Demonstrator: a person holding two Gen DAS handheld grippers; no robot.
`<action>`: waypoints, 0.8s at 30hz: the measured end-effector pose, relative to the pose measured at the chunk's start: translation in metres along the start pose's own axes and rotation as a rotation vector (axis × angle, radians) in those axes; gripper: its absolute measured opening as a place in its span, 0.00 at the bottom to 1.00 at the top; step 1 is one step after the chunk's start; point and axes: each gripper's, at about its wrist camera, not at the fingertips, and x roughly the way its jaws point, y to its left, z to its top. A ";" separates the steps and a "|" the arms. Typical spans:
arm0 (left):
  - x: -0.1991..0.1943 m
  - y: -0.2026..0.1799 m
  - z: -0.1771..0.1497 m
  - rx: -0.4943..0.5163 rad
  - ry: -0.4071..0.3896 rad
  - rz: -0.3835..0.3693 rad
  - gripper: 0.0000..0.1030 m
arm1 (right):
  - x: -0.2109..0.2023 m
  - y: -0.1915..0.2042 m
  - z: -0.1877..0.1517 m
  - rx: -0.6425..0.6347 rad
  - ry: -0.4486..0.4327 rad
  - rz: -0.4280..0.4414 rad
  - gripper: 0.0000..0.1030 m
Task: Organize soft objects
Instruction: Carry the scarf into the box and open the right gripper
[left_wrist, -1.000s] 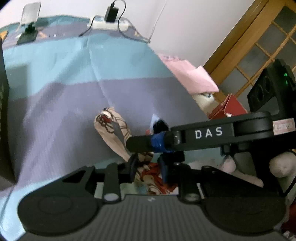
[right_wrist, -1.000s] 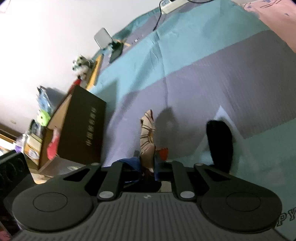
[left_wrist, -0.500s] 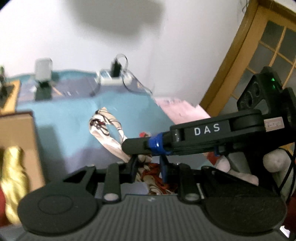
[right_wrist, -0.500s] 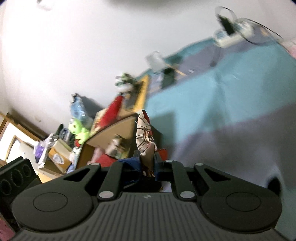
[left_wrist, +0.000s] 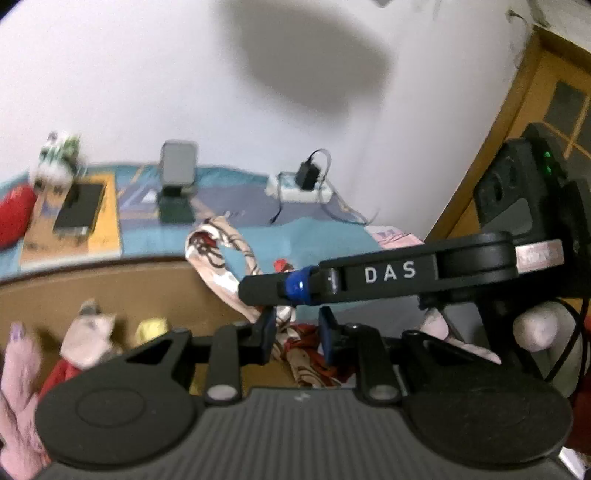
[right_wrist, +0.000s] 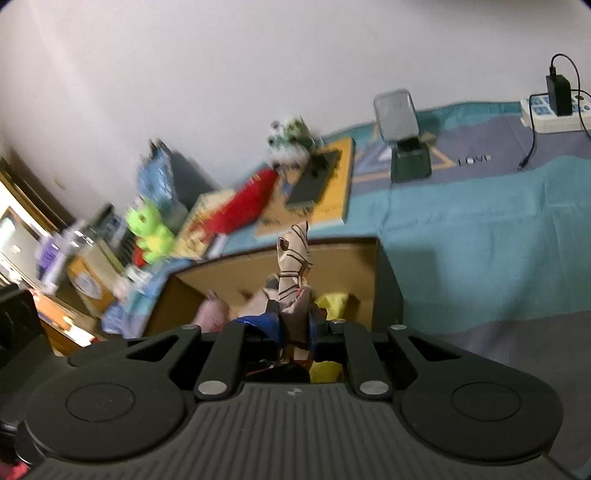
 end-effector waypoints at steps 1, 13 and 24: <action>0.002 0.009 -0.003 -0.017 0.014 -0.004 0.20 | 0.006 0.004 -0.003 -0.009 0.012 -0.019 0.00; 0.034 0.050 -0.039 -0.075 0.185 -0.003 0.21 | 0.038 0.017 -0.030 -0.072 0.019 -0.252 0.03; 0.014 0.057 -0.040 -0.035 0.176 0.037 0.44 | 0.002 0.014 -0.045 0.120 -0.046 -0.224 0.05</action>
